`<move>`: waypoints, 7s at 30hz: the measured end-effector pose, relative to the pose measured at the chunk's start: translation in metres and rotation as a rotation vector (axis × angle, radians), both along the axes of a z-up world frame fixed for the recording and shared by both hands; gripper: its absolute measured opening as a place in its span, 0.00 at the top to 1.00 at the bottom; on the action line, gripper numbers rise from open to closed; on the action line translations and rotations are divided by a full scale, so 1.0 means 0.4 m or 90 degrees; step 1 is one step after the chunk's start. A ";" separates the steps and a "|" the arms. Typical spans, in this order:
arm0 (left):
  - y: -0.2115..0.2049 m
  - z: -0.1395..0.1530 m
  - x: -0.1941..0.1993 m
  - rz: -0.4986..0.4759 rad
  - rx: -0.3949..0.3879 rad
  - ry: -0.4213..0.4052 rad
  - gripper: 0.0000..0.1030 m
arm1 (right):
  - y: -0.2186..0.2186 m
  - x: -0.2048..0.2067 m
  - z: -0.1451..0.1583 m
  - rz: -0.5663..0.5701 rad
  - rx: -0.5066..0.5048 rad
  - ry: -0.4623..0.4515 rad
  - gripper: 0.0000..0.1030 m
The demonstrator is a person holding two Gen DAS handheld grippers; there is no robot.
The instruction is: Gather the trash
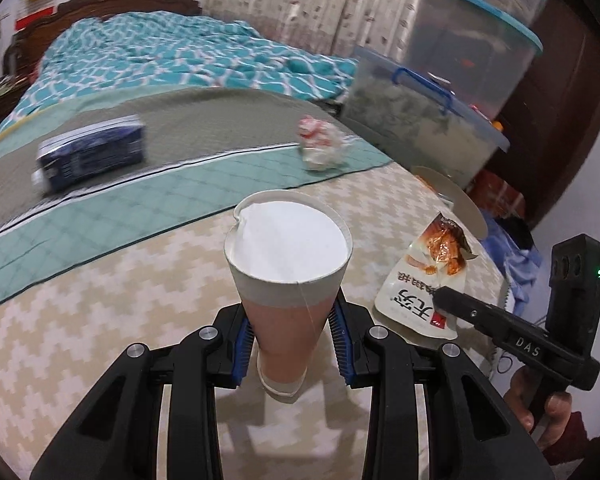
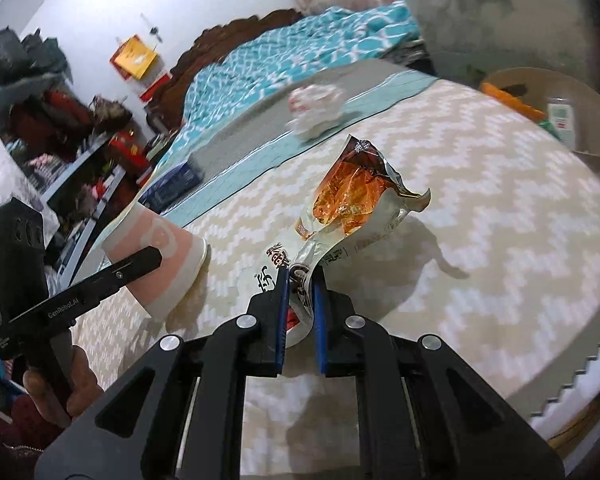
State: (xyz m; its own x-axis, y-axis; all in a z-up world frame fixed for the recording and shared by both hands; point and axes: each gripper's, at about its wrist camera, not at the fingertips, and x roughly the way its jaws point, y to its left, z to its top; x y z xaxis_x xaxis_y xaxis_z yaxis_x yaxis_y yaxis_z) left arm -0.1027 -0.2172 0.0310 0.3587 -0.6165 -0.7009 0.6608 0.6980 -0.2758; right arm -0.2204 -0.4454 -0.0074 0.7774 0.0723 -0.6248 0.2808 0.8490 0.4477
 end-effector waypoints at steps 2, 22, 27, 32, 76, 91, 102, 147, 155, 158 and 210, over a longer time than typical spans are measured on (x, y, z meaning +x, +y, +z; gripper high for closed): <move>-0.050 0.006 -0.008 -0.021 0.004 -0.001 0.69 | -0.033 -0.019 0.000 -0.018 0.005 -0.006 0.87; -0.705 0.080 -0.027 -0.251 0.021 -0.033 0.69 | -0.534 -0.089 0.040 -0.208 0.012 -0.020 0.87; -0.887 0.069 -0.010 -0.294 0.033 -0.013 0.68 | -0.629 -0.052 0.028 -0.215 0.016 0.012 0.84; -1.022 0.033 0.010 -0.311 0.054 0.016 0.36 | -0.672 -0.066 0.003 -0.238 0.040 0.008 0.30; 0.092 -0.045 0.560 -0.024 0.320 -0.153 0.08 | -0.134 0.568 0.056 0.009 -0.088 0.077 0.10; 0.088 -0.032 0.440 -0.036 0.200 -0.050 0.43 | -0.041 0.472 0.048 0.062 -0.082 0.077 0.61; -0.090 -0.038 0.139 -0.151 0.110 0.019 0.43 | -0.032 0.155 0.033 0.004 -0.072 0.040 0.61; -0.682 0.024 0.078 -0.216 0.064 0.008 0.16 | -0.352 -0.162 0.036 -0.312 -0.066 -0.059 0.25; -0.449 -0.001 0.010 -0.157 0.101 -0.042 0.09 | -0.217 -0.138 0.009 -0.308 -0.019 -0.025 0.24; -0.377 0.000 -0.013 -0.138 0.107 -0.061 0.08 | -0.176 -0.135 0.011 -0.307 -0.010 -0.015 0.23; -0.054 0.120 -0.056 -0.026 0.090 -0.286 0.08 | 0.168 -0.154 0.163 -0.409 -0.146 0.038 0.03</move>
State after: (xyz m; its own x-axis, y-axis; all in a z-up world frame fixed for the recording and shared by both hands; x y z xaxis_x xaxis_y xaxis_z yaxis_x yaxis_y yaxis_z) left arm -0.1251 -0.2387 0.0789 0.6233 -0.5463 -0.5595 0.7204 0.6795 0.1389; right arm -0.2820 -0.3782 0.0577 0.5854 -0.5317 -0.6120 0.7794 0.5770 0.2443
